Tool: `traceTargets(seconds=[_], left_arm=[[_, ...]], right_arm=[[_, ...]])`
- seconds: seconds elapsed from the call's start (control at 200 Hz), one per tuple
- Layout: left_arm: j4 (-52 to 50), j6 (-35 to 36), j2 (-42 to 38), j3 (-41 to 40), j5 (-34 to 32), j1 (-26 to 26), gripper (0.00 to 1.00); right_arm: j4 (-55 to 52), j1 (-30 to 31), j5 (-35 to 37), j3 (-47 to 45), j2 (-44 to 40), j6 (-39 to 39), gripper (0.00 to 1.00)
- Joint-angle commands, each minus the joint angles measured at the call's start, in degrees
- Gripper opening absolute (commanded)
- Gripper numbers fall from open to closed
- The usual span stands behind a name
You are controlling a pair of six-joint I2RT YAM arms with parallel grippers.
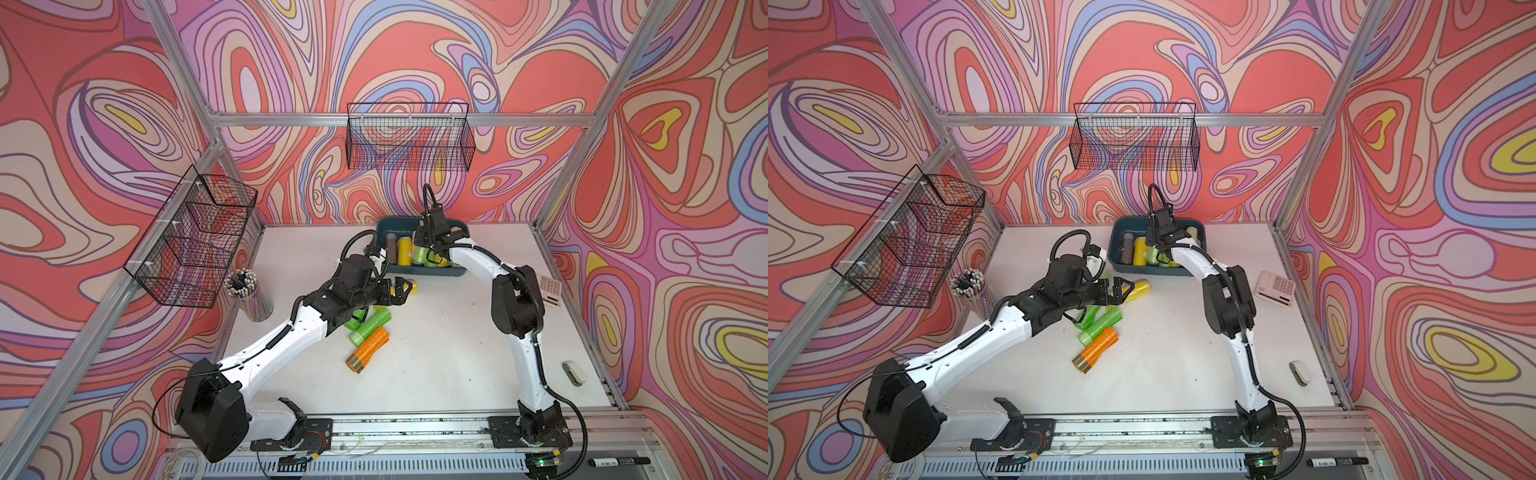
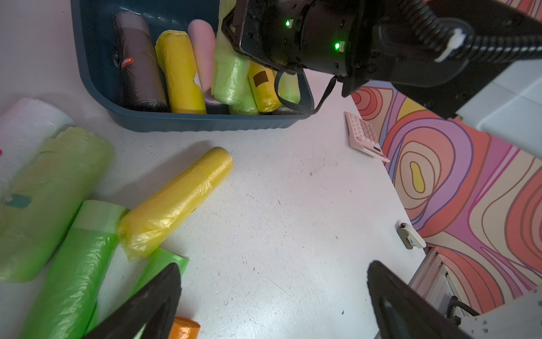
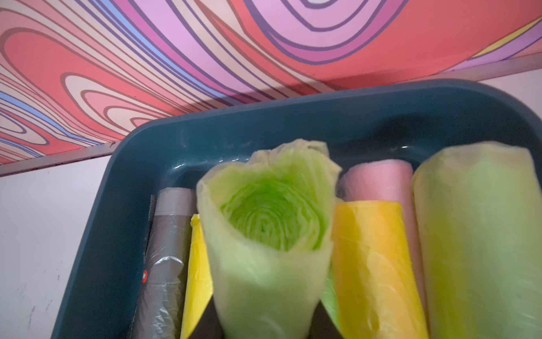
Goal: Put the roll of trash bags into the storage box
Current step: Place the roll of trash bags in the storage box.
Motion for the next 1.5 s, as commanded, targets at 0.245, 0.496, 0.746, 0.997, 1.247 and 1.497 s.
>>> traceTargets(seconds=[0.245, 0.496, 0.746, 0.997, 1.247, 1.497], left_arm=[[-1.84, 0.47, 1.19, 2.19, -0.35, 0.22, 1.0], [-2.57, 0.48, 1.62, 2.63, -0.44, 0.22, 1.0], [-2.44, 0.31, 1.8, 2.72, -0.52, 0.22, 1.0], [-2.65, 0.65, 1.65, 2.89, -0.65, 0.22, 1.0], [-3.4, 1.61, -1.39, 1.29, -3.68, 0.22, 1.0], [-3.65, 2.06, -4.35, -1.16, -6.39, 0.22, 1.0]], right_arm=[[-1.07, -0.94, 4.21, 6.2, 5.23, -2.0, 0.19], [-2.39, -2.05, 4.75, 9.51, 8.13, -2.42, 0.21], [-2.5, -2.94, 3.62, 8.57, 7.52, -2.48, 0.46], [-1.78, -3.02, 2.95, 6.17, 3.94, -2.97, 0.79], [-2.05, -3.11, 1.73, 3.72, -3.38, -4.78, 0.88], [0.75, -3.12, -0.29, -9.46, -16.7, -1.43, 0.89]])
